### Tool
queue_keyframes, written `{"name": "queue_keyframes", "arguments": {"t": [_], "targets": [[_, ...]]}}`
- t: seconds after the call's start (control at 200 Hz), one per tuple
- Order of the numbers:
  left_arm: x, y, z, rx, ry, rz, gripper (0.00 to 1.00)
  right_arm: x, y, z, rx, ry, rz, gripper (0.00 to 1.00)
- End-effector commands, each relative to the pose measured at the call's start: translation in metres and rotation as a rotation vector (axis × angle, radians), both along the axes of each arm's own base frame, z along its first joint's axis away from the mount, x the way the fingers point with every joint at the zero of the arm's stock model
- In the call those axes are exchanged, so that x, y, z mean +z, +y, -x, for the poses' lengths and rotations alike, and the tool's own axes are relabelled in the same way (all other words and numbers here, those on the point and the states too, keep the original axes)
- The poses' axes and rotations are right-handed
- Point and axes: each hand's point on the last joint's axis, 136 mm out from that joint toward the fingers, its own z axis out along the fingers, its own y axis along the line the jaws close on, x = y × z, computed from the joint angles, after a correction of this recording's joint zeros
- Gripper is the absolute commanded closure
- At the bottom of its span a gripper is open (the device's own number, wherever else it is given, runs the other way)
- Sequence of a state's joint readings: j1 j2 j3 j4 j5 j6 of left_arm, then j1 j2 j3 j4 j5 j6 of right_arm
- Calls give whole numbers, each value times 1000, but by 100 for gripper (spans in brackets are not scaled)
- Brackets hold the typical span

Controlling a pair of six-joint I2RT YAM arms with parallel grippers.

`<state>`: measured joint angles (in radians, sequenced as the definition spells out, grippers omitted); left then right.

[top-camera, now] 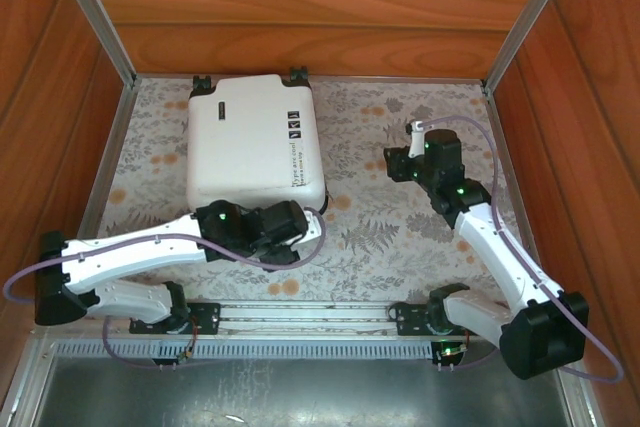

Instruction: Pack the luggage

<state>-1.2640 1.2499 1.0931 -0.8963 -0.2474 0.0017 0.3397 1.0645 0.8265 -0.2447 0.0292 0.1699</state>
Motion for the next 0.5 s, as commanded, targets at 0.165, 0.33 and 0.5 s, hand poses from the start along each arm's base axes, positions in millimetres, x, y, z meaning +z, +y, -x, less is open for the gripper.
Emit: {"name": "queue_keyframes", "arguments": {"t": [0.165, 0.33, 0.5], "targets": [[-60, -2, -9, 166, -4, -228, 32, -20, 2, 6, 24, 42, 4, 39], [-88, 8, -17, 215, -35, -339, 32, -26, 3, 5, 39, 55, 23, 38], [-97, 25, -29, 289, -31, -365, 30, -30, 5, 4, 51, 60, 25, 38]]}}
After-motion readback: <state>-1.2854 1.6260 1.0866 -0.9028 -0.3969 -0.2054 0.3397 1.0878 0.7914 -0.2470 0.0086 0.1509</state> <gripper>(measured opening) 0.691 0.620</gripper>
